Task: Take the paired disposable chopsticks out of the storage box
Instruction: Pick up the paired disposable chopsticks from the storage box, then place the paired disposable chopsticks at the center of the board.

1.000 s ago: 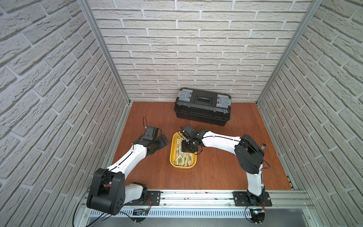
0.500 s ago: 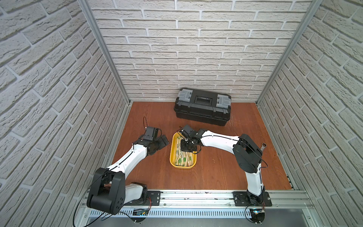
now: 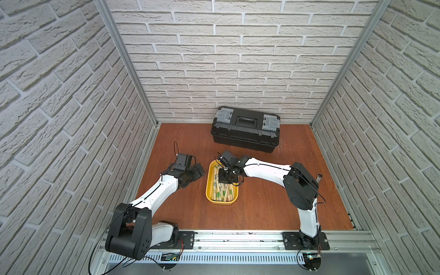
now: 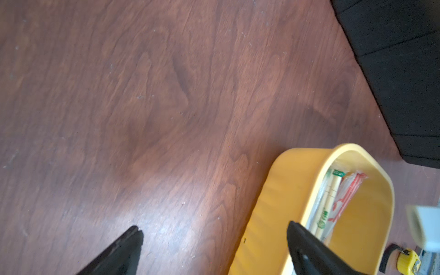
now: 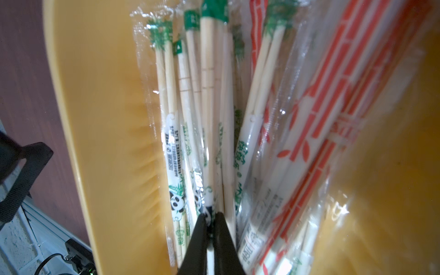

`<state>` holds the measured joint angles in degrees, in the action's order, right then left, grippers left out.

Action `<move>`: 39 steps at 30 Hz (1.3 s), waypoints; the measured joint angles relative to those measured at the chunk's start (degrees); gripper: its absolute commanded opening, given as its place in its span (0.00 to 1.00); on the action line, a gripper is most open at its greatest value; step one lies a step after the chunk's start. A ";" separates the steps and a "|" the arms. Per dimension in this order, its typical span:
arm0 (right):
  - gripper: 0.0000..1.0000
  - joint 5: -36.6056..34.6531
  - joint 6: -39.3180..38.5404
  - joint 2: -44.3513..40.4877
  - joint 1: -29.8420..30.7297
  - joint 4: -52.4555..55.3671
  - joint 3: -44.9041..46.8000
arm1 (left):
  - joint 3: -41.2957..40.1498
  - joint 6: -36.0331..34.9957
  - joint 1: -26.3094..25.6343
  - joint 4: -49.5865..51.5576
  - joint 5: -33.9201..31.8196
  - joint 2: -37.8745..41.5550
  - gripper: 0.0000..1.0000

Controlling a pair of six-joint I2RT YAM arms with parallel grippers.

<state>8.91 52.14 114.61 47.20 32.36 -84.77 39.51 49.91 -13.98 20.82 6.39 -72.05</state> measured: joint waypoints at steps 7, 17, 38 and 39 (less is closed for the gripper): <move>0.06 -0.28 -0.09 -5.84 -0.26 0.13 0.13 | 0.24 -0.42 0.00 0.22 0.15 0.02 0.98; 0.06 -3.21 -3.08 -12.17 -3.37 1.73 3.80 | 2.29 -2.32 -0.35 2.91 -0.17 1.55 0.98; 0.04 -20.50 -16.96 -27.52 -16.02 12.44 26.58 | 9.55 -2.34 -11.74 7.48 -6.95 -1.25 0.98; 0.04 -21.29 -17.38 -27.52 -16.31 12.72 26.60 | 9.70 -2.29 -11.87 7.52 -7.13 -1.49 0.98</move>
<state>-12.38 34.76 87.09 30.89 45.08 -58.17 49.21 47.62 -25.85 28.34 -0.73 -73.54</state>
